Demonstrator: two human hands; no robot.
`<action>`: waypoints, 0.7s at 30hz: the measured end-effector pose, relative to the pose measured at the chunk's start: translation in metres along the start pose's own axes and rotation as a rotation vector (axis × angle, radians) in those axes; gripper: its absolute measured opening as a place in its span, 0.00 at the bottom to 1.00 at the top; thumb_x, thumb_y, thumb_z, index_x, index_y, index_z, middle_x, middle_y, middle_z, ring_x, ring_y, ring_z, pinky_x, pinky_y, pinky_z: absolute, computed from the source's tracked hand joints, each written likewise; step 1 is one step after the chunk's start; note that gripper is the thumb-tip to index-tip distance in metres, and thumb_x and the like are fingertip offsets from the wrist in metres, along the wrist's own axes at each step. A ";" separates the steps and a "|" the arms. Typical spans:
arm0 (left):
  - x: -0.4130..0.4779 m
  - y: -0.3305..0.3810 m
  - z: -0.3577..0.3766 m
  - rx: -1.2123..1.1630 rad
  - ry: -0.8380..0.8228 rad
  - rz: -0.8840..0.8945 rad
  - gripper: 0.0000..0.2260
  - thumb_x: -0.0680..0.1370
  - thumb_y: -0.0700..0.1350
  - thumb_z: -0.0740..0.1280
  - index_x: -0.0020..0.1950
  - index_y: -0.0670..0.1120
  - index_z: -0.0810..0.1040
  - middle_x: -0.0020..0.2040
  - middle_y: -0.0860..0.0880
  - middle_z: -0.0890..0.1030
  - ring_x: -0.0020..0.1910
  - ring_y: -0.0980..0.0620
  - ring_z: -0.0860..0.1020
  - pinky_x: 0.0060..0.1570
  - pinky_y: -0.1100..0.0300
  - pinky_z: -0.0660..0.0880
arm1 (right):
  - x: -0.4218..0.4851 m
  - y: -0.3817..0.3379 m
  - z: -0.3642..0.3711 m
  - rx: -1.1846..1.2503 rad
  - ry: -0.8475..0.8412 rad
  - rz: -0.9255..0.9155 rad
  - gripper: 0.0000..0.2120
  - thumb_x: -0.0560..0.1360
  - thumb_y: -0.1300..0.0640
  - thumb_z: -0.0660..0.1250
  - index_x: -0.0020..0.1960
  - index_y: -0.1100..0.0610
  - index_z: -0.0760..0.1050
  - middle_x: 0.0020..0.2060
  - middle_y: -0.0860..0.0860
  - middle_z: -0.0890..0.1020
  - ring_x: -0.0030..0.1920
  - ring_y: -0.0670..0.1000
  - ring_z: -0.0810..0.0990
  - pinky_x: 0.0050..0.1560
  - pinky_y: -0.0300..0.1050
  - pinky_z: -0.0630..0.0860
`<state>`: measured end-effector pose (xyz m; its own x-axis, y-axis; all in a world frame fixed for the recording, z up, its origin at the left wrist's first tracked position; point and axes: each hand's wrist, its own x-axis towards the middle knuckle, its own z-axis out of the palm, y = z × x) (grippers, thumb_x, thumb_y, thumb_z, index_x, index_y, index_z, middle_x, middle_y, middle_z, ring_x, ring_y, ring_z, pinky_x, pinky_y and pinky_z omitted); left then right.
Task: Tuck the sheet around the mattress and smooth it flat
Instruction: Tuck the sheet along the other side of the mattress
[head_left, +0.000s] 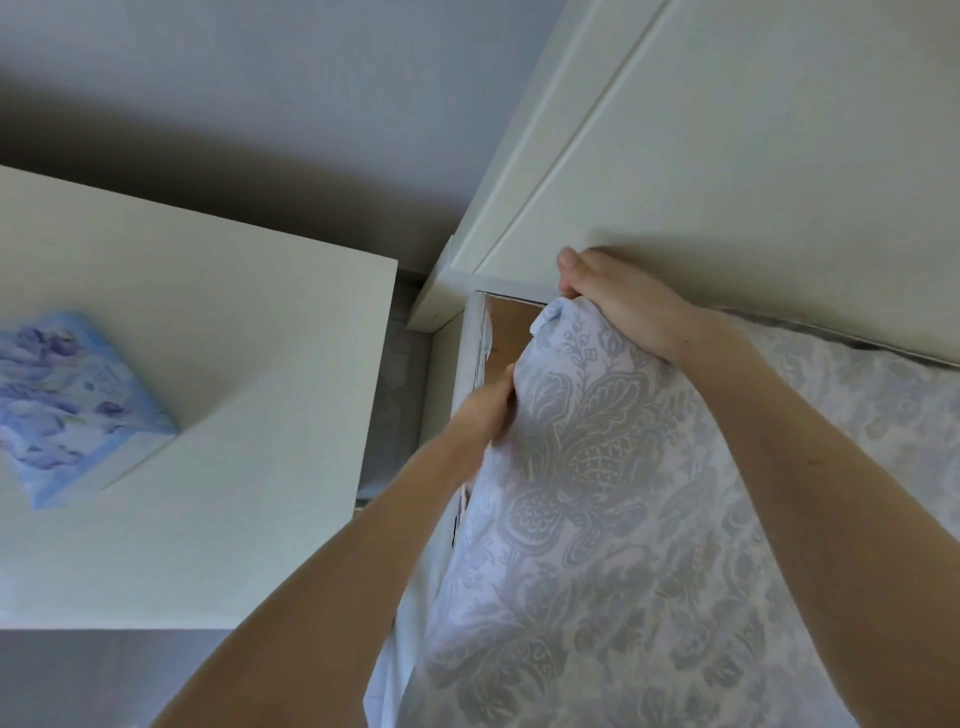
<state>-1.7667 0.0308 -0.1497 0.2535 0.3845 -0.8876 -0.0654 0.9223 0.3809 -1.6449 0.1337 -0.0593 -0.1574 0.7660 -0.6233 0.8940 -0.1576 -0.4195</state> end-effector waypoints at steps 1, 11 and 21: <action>0.007 0.003 -0.005 0.092 0.054 0.047 0.22 0.76 0.62 0.61 0.45 0.44 0.79 0.46 0.47 0.81 0.52 0.49 0.78 0.51 0.59 0.74 | 0.005 0.001 0.005 0.000 0.009 0.023 0.32 0.77 0.33 0.47 0.50 0.61 0.73 0.45 0.52 0.79 0.48 0.51 0.77 0.59 0.53 0.69; 0.016 0.040 -0.012 -0.093 0.014 0.296 0.20 0.81 0.55 0.53 0.44 0.47 0.80 0.42 0.48 0.83 0.46 0.49 0.80 0.55 0.56 0.75 | 0.018 0.015 0.018 0.071 0.078 -0.009 0.28 0.78 0.35 0.47 0.49 0.52 0.78 0.49 0.47 0.81 0.54 0.49 0.77 0.63 0.49 0.69; 0.048 0.071 0.002 -0.099 0.072 0.108 0.22 0.74 0.59 0.63 0.60 0.45 0.77 0.45 0.49 0.81 0.40 0.51 0.78 0.35 0.60 0.73 | 0.032 0.016 0.026 0.079 0.031 -0.022 0.32 0.78 0.35 0.46 0.51 0.55 0.80 0.54 0.51 0.82 0.58 0.52 0.78 0.65 0.51 0.69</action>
<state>-1.7576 0.1147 -0.1651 0.1708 0.4802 -0.8604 -0.1840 0.8734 0.4510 -1.6470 0.1394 -0.1034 -0.1625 0.7883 -0.5934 0.8542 -0.1886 -0.4845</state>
